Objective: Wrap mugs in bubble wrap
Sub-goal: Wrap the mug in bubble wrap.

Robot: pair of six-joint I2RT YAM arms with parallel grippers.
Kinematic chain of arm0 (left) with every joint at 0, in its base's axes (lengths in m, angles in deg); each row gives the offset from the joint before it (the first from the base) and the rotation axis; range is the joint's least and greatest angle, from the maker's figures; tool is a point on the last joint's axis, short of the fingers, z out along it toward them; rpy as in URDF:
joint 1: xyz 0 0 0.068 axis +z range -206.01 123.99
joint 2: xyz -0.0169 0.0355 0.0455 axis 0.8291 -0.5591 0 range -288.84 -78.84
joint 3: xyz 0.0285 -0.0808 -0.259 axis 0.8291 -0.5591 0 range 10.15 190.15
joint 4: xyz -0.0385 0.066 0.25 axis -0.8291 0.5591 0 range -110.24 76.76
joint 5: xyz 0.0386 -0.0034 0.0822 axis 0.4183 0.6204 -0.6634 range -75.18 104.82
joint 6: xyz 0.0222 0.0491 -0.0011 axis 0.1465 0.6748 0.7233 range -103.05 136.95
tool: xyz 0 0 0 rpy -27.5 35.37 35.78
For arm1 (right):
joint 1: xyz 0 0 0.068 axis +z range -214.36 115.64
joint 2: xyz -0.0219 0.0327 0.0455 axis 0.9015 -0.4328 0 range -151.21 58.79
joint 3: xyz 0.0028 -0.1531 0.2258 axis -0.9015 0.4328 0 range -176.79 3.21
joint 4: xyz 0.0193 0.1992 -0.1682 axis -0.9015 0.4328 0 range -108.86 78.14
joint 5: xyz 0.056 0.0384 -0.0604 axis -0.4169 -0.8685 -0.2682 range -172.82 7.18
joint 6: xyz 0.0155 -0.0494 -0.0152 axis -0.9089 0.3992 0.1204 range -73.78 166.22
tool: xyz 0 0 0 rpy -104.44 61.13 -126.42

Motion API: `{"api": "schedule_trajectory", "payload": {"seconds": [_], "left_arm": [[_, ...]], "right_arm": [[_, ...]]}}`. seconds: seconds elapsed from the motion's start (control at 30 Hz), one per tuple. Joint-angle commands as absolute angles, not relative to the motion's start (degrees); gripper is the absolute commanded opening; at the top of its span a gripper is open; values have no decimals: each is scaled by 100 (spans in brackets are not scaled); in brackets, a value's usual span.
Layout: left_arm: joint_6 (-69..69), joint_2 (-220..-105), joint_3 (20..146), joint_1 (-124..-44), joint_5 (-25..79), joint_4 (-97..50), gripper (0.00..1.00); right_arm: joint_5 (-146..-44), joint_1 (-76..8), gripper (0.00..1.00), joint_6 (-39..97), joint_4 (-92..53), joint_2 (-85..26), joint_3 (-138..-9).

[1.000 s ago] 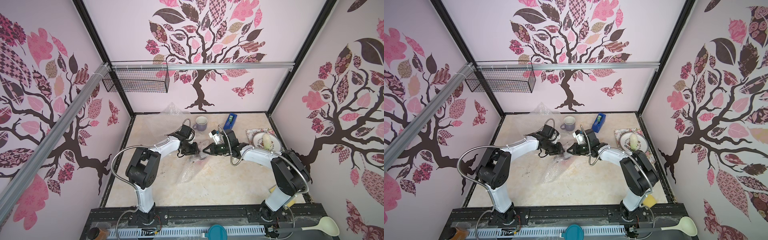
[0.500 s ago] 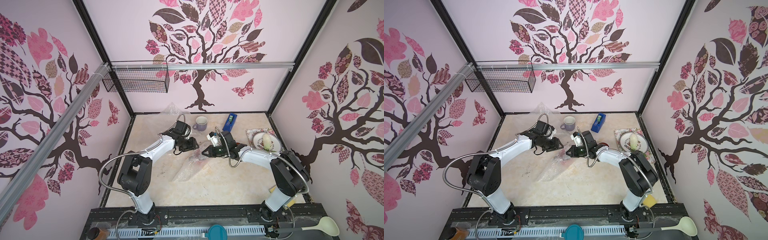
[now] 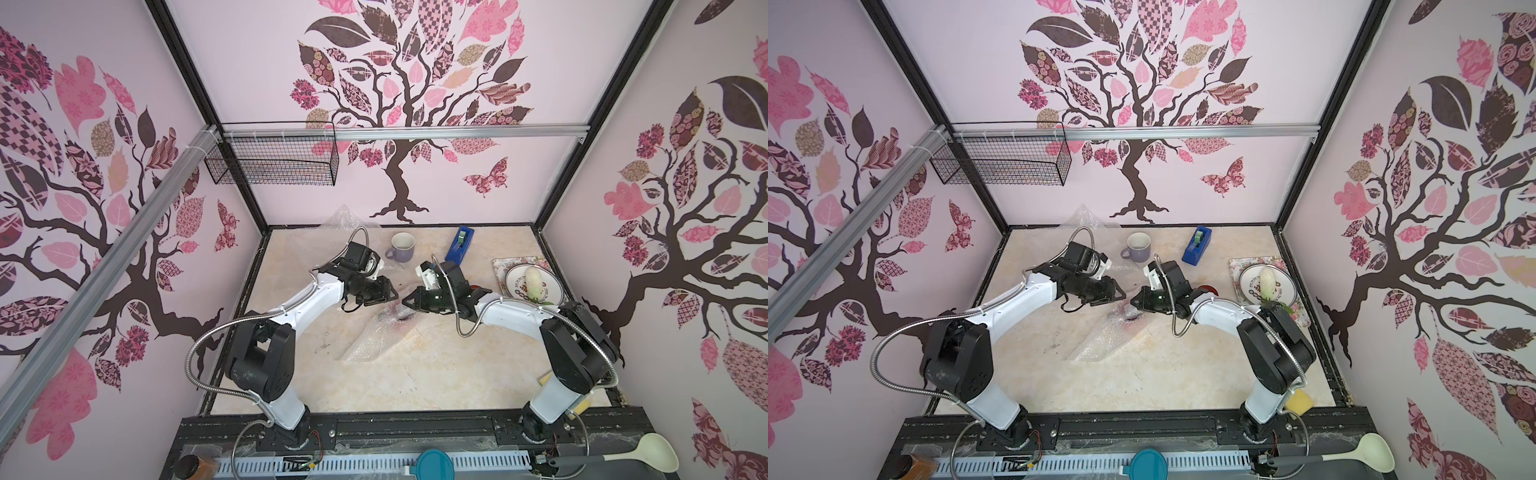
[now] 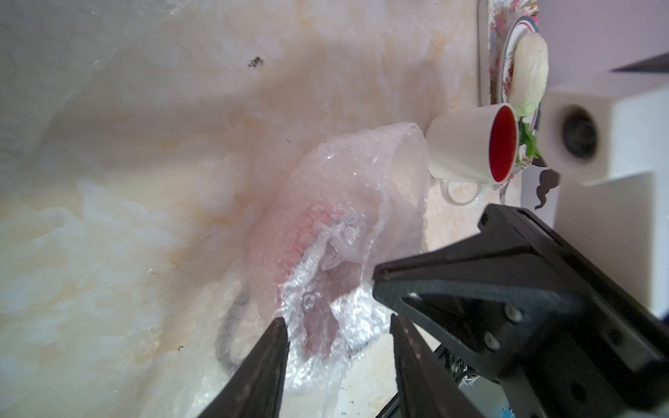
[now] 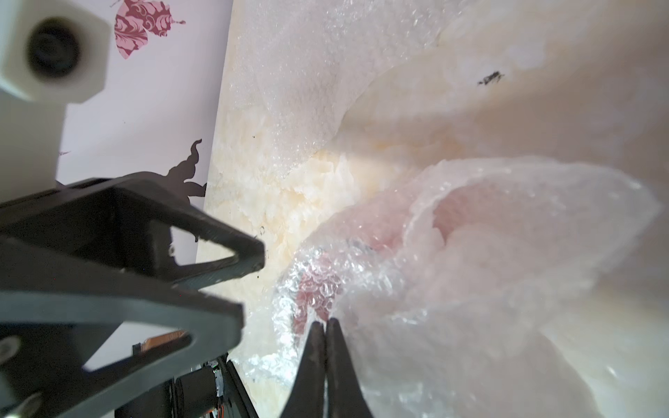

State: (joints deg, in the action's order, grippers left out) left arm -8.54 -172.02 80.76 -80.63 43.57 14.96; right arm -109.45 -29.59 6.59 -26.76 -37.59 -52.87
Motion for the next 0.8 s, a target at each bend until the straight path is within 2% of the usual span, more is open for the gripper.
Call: {"api": "schedule_trajectory", "payload": {"seconds": [0.0, 0.33, 0.77], "left_arm": [[-605, -16909, 7754, -8024, 4667, 1178, 49], [-319, -17265, 7563, -8035, 4924, 1000, 49], [-226, -17858, 7788, -8173, 4285, 1093, 48]], "right_arm": [[-10785, -2930, 0, 362, -2894, -3870, -5676], [-10942, -2929, 0, -17, -3244, -4166, -5706], [-11134, -2926, 2, -176, -3281, -4290, -5639]]}}
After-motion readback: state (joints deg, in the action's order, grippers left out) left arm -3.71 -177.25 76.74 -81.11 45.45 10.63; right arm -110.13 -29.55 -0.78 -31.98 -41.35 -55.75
